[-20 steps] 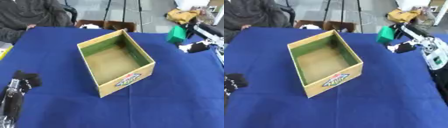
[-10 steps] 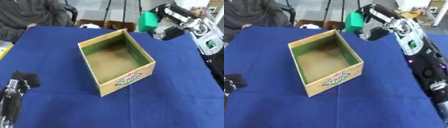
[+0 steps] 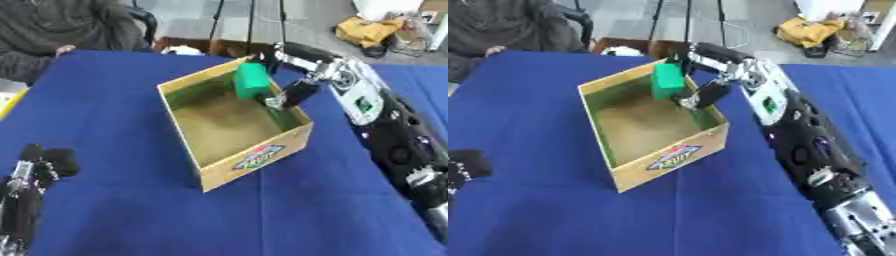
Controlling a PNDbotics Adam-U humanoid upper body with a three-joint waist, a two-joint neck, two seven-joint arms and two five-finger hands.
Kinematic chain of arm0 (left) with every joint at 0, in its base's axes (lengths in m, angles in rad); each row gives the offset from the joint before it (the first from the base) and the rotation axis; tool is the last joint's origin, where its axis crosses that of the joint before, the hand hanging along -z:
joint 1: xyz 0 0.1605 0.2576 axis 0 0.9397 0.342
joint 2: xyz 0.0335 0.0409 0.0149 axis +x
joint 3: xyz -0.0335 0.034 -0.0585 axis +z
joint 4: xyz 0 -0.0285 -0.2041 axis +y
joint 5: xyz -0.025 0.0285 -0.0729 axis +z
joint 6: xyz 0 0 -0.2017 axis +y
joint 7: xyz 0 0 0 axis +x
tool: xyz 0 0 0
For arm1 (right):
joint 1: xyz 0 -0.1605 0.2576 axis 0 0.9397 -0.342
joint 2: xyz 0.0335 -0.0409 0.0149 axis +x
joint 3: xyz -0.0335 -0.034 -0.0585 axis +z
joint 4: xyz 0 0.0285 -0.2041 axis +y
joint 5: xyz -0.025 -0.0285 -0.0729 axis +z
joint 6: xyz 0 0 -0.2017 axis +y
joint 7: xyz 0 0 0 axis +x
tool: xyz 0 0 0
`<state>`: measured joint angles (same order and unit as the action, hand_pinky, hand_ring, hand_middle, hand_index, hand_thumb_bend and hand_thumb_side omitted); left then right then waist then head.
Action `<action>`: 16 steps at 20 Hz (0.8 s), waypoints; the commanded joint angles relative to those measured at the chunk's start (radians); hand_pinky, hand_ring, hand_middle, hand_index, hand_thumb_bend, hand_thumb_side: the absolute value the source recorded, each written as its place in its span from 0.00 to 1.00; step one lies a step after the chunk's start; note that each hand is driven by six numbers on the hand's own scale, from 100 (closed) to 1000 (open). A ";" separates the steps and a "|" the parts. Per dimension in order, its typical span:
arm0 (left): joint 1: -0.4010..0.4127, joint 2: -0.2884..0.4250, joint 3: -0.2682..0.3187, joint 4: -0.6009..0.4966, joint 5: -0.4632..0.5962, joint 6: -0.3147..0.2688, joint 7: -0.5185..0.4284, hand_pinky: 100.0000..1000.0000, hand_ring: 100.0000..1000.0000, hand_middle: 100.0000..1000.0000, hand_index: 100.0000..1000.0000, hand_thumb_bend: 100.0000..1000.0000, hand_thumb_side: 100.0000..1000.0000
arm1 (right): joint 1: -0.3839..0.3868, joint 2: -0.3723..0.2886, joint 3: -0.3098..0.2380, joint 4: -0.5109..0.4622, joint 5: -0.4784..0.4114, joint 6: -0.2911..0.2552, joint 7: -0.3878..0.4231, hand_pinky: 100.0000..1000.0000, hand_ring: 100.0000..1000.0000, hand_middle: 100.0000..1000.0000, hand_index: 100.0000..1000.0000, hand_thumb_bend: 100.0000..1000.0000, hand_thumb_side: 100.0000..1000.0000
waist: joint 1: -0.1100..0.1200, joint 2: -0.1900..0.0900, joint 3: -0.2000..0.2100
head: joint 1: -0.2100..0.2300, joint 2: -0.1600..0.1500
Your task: Pick up objects on the table and place them in the box.
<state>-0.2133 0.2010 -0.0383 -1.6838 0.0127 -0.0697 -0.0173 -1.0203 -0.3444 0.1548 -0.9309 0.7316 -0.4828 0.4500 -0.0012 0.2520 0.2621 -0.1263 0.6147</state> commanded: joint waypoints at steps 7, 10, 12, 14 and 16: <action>-0.014 0.002 0.001 -0.014 0.003 0.000 -0.004 0.64 0.55 0.50 0.64 0.35 1.00 | -0.014 0.008 0.008 0.006 0.079 -0.045 0.000 0.72 0.80 0.76 0.78 0.05 0.34 | 0.004 -0.018 -0.006 | -0.001 0.001; -0.014 0.003 0.002 -0.014 0.004 0.000 -0.003 0.64 0.55 0.50 0.64 0.35 1.00 | -0.010 0.002 0.010 -0.014 0.069 -0.059 0.007 0.74 0.82 0.82 0.82 0.13 0.37 | 0.005 -0.022 -0.014 | 0.001 0.000; -0.013 0.004 0.002 -0.014 0.004 0.000 -0.003 0.64 0.55 0.50 0.64 0.35 1.00 | -0.008 -0.001 0.009 -0.024 0.061 -0.060 0.008 0.74 0.83 0.84 0.83 0.16 0.37 | 0.005 -0.024 -0.018 | 0.003 -0.001; -0.013 0.004 0.003 -0.014 0.004 0.000 -0.002 0.64 0.55 0.50 0.64 0.35 1.00 | -0.007 -0.004 0.009 -0.033 0.051 -0.060 0.006 0.75 0.83 0.85 0.84 0.19 0.39 | 0.006 -0.026 -0.021 | 0.004 -0.001; -0.013 0.004 0.002 -0.014 0.004 0.000 -0.002 0.64 0.55 0.50 0.64 0.35 1.00 | -0.007 -0.007 0.010 -0.042 0.040 -0.061 0.007 0.75 0.84 0.87 0.86 0.27 0.39 | 0.006 -0.027 -0.024 | 0.005 -0.002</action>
<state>-0.2141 0.1932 -0.0389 -1.6832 0.0127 -0.0683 -0.0188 -1.0108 -0.3286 0.1671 -0.9449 0.7850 -0.5390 0.4580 0.0005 0.2461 0.2390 -0.1243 0.6147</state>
